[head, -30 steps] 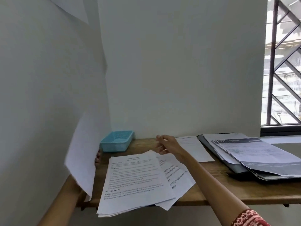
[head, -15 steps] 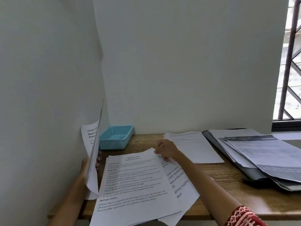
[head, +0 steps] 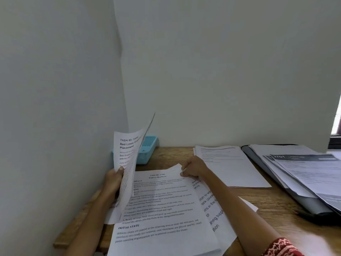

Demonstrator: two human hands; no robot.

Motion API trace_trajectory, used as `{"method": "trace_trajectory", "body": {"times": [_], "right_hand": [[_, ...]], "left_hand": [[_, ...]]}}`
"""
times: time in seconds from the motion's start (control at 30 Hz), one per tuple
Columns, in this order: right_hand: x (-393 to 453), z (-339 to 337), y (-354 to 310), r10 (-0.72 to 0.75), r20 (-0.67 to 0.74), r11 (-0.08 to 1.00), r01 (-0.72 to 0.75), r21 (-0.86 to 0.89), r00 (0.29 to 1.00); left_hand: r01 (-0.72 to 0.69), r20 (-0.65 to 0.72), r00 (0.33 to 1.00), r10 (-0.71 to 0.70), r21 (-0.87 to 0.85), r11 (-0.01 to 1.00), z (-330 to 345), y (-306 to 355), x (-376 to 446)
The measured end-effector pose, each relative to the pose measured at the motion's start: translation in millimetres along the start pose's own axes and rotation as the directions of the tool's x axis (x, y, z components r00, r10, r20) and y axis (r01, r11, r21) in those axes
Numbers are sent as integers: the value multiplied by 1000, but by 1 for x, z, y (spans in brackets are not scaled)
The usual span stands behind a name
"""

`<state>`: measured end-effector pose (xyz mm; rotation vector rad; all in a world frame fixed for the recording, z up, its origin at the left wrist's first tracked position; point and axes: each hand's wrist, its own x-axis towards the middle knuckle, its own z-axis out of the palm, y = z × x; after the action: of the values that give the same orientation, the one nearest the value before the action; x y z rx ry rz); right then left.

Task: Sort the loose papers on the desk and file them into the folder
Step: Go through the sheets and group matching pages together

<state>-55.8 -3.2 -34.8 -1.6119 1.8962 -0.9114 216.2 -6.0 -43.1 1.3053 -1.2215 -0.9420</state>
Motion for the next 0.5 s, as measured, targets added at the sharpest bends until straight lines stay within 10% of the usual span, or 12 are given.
{"method": "trace_trajectory", "body": {"times": [0.3, 0.5], "right_hand": [[6, 12, 5, -74, -144, 997, 67, -48, 987], [3, -2, 7, -186, -251, 910, 263, 320, 950]], "left_hand": [[-45, -70, 996, 49, 57, 997, -2, -8, 6], [-96, -121, 987, 109, 115, 989, -3, -10, 7]]}}
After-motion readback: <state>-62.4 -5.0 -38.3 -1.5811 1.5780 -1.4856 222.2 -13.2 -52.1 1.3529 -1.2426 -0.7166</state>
